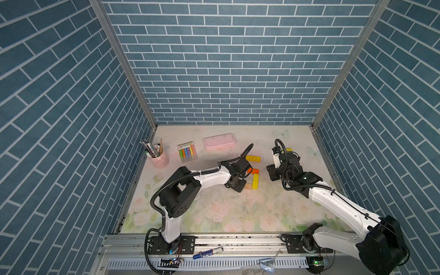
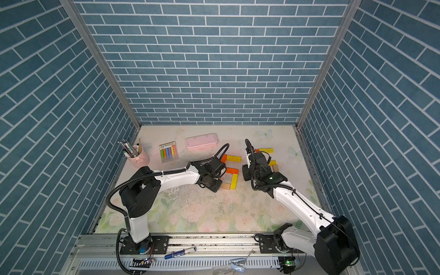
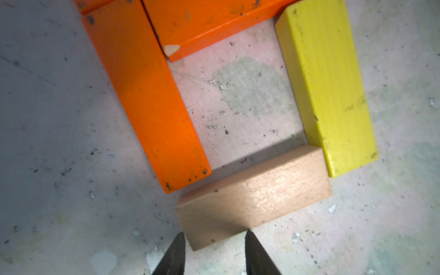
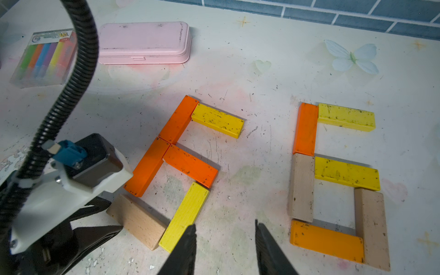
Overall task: Assemble the number 6 with building blocks
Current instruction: Assemble the building block at the center of the board.
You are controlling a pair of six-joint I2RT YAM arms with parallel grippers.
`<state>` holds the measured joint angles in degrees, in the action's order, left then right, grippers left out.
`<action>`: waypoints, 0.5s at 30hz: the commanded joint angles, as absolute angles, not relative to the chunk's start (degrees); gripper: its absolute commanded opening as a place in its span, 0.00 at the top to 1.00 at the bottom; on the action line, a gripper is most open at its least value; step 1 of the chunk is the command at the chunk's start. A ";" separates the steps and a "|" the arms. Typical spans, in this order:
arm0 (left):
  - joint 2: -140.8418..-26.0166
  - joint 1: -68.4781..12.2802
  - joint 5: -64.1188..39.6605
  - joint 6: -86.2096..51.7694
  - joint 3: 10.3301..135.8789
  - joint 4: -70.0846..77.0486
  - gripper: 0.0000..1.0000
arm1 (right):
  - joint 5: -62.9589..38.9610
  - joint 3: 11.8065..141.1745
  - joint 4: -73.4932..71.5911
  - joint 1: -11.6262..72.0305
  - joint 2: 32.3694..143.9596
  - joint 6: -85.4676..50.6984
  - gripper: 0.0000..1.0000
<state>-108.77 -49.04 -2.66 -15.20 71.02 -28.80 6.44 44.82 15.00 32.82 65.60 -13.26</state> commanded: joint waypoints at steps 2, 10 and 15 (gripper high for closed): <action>-109.91 -48.82 -3.16 -17.26 71.93 -28.90 0.56 | 5.97 44.03 15.73 32.52 64.89 -15.13 0.57; -110.28 -48.86 -3.60 -19.75 71.28 -28.10 0.51 | 5.78 43.69 15.57 32.54 64.71 -15.29 0.57; -110.79 -48.81 -3.19 -20.00 71.87 -28.68 0.51 | 5.71 43.77 15.52 32.52 64.81 -15.38 0.57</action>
